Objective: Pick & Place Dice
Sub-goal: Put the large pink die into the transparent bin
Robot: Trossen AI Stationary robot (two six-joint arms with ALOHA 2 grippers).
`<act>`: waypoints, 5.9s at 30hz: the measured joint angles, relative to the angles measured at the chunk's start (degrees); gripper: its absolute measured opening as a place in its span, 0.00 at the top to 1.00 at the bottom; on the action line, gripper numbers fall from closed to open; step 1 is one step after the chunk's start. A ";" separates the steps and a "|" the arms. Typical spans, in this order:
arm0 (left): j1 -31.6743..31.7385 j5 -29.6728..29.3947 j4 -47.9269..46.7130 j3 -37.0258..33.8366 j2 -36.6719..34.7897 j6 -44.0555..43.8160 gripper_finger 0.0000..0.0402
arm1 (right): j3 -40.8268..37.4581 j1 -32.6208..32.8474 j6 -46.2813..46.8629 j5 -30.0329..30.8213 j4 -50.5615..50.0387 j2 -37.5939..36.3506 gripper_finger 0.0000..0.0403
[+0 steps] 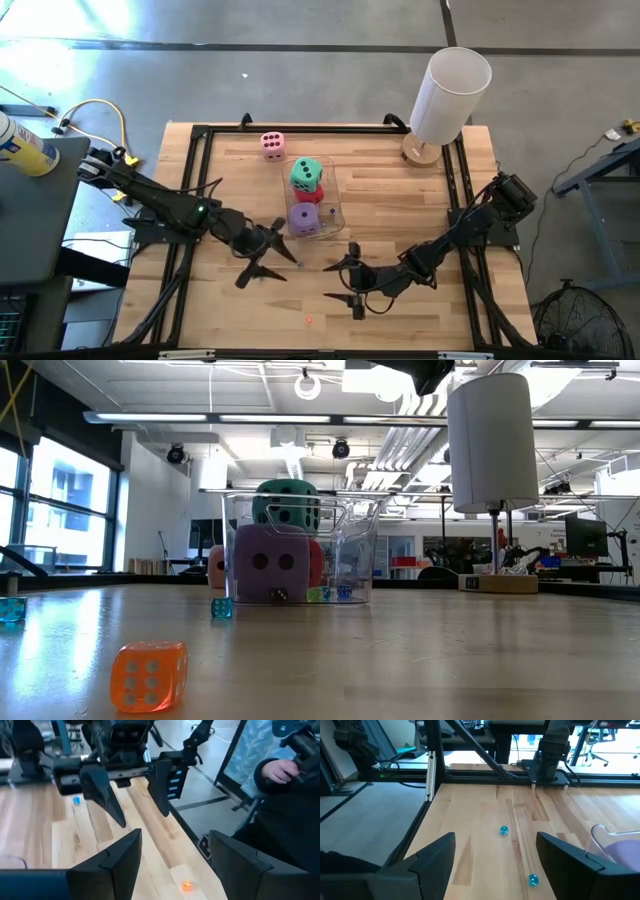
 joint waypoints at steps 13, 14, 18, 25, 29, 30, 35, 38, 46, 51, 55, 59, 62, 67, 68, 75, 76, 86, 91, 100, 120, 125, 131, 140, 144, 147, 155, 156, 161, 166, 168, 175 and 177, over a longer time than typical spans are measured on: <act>-0.61 -7.79 -0.68 -0.02 0.03 -2.68 0.45 | 0.00 -1.10 -4.20 -0.12 0.27 0.00 0.33; -1.23 -9.41 -0.68 -0.02 0.03 -2.06 0.45 | 0.00 -1.38 -4.23 -0.15 0.34 0.00 0.33; -3.20 -14.55 -2.60 0.00 0.01 -2.15 0.45 | 0.00 -2.75 -6.66 -0.13 0.37 0.00 0.33; -5.08 -20.47 -7.27 -0.02 0.03 -4.30 0.40 | 0.00 -4.20 -6.46 -6.02 -0.58 0.00 0.33; -5.37 -23.07 -7.05 -0.02 -0.01 -3.64 0.31 | 0.00 -3.98 -5.43 -7.14 -1.04 0.00 0.33; -5.05 -23.33 -7.65 -0.02 -0.01 -3.60 0.28 | 0.00 -3.94 -5.21 -7.45 -1.21 0.00 0.33; -3.14 -23.97 -10.64 -0.02 -0.01 -4.13 0.14 | 0.00 -3.19 -5.05 -7.54 -1.48 0.00 0.33; -1.84 -24.17 -11.69 -0.02 -0.01 -5.04 0.07 | 0.00 -2.88 -5.05 -7.51 -1.50 0.00 0.33; 1.57 -23.61 -17.00 -0.02 -1.68 -3.10 0.00 | 0.00 -3.39 -5.62 -7.16 -2.27 0.00 0.33; 3.61 -23.73 -21.24 0.00 -5.37 0.90 0.00 | 0.00 -3.72 -7.63 -4.65 -3.07 0.00 0.33; 5.65 -23.94 -23.03 0.00 -8.88 2.91 0.00 | 0.00 -3.70 -10.36 -1.42 -3.78 0.00 0.33; 6.68 -23.66 -23.70 0.00 -10.50 1.89 0.00 | 0.00 -3.71 -14.30 1.86 -4.31 0.00 0.33; 7.27 -23.72 -23.93 0.00 -10.48 0.58 0.00 | 0.00 -3.72 -18.82 3.76 -4.36 0.00 0.33; 7.39 -23.85 -23.72 0.00 -9.95 2.90 0.00 | 0.00 -3.76 -26.58 9.05 -4.37 0.00 0.33; 7.52 -23.77 -23.92 0.00 -9.87 3.41 0.00 | 0.00 -3.76 -27.98 10.11 -4.43 0.00 0.33; 7.62 -31.99 -23.21 0.00 -9.68 7.54 0.00 | 0.00 -4.10 -36.38 16.74 -7.27 -0.19 0.33; 8.10 -33.77 -23.21 0.00 -9.85 8.71 0.00 | 0.00 -4.22 -37.11 16.99 -8.47 -0.62 0.33; 30.04 -17.02 -31.17 3.10 -10.02 10.87 0.00 | 0.02 -6.67 -31.01 16.48 -20.02 -7.93 0.33; 42.78 -5.68 -32.39 4.79 -10.06 14.60 0.00 | 0.00 -6.92 -31.91 16.78 -20.63 -7.87 0.33; 65.62 17.57 -34.74 5.71 -6.68 17.63 0.00 | 0.04 -6.93 -36.73 20.38 -23.98 -14.54 0.33; 71.05 -2.26 -41.36 24.66 18.46 34.50 0.00 | 0.00 -15.43 -21.25 -10.48 -43.30 -22.40 0.33; 70.43 -13.24 -44.35 24.68 19.73 35.74 0.00 | 0.00 -15.02 -20.50 -10.75 -43.60 -22.18 0.33; 70.33 -7.57 -44.60 24.64 19.60 34.77 0.00 | 0.00 -14.48 -20.52 -10.55 -43.69 -22.18 0.33; 70.45 -7.41 -45.14 24.64 19.60 38.80 0.00 | 0.00 -14.47 -20.67 -10.56 -44.54 -22.18 0.33; 70.46 -4.36 -47.81 24.59 19.85 44.57 0.00 | 0.00 -14.47 -20.70 -10.59 -44.57 -22.18 0.33; 70.46 -4.13 -48.95 24.59 21.40 47.16 0.00 | 0.00 -14.47 -20.70 -10.58 -44.58 -22.18 0.33; 71.01 -2.87 -48.82 24.55 26.88 51.99 0.00 | 0.00 -14.47 -20.63 -10.87 -44.69 -22.18 0.33; 71.11 -2.77 -48.63 24.55 27.09 52.52 0.00 | 0.00 -14.47 -20.63 -10.95 -44.95 -22.18 0.33; 72.35 1.19 -46.48 24.55 27.09 51.23 0.00 | 0.00 -14.47 -20.48 -10.97 -46.61 -22.18 0.33; 73.17 3.02 -46.62 24.55 27.09 48.86 0.00 | 0.00 -14.47 -20.41 -10.97 -46.79 -22.18 0.33; 73.19 4.15 -46.60 24.55 27.09 48.44 0.00 | 0.00 -14.47 -20.39 -10.99 -46.81 -22.18 0.33; 73.00 4.47 -46.56 24.55 27.09 46.92 0.00 | 0.00 -14.47 -20.02 -12.50 -46.79 -22.18 0.33; 73.00 4.49 -46.56 24.55 27.09 46.83 0.00 | 0.00 -14.47 -20.01 -14.32 -46.79 -22.18 0.33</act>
